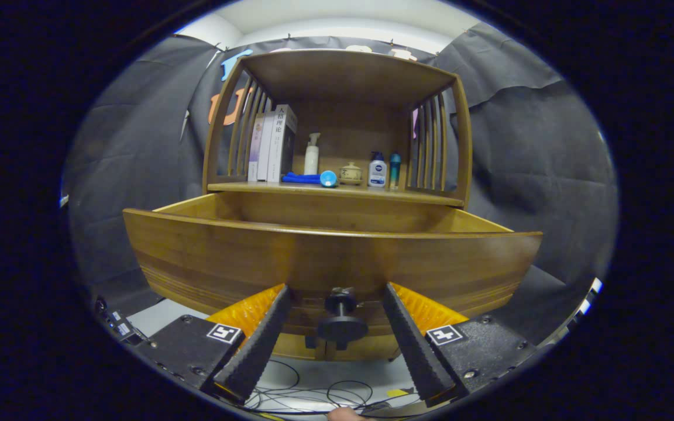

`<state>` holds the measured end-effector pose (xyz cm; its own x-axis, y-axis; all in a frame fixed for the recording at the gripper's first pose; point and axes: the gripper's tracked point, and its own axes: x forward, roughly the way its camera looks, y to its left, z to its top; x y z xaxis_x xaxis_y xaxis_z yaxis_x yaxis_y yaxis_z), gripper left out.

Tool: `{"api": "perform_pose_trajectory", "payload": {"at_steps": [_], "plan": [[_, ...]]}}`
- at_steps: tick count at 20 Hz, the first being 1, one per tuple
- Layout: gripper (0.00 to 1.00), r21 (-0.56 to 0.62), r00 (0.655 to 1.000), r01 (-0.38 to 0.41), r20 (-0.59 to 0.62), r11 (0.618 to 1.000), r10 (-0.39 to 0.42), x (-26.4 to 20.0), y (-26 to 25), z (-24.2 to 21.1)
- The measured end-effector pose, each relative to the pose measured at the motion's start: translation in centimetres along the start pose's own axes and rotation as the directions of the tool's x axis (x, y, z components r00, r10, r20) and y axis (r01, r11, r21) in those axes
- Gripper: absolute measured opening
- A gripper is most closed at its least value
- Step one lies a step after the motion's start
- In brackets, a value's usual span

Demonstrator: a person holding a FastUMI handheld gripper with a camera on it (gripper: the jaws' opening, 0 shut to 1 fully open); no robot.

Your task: Pull open the drawer, take out the items inside it, and place them on the countertop above the cabinet.

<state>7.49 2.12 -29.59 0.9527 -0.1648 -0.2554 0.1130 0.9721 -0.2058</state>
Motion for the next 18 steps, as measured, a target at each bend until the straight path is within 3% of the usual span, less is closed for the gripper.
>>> {"api": "perform_pose_trajectory", "payload": {"at_steps": [7, 12, 18], "plan": [[0.95, -0.005, 1.0, -0.003, 0.0, 1.0, 0.003, 0.6, 0.2, 0.4], [0.95, 0.043, 0.999, -0.028, -0.032, 0.999, 0.03, 3.3, 0.5, 1.3], [0.95, -0.009, 0.996, 0.003, -0.088, 1.0, -0.004, 7.3, 1.0, 1.5]]}}
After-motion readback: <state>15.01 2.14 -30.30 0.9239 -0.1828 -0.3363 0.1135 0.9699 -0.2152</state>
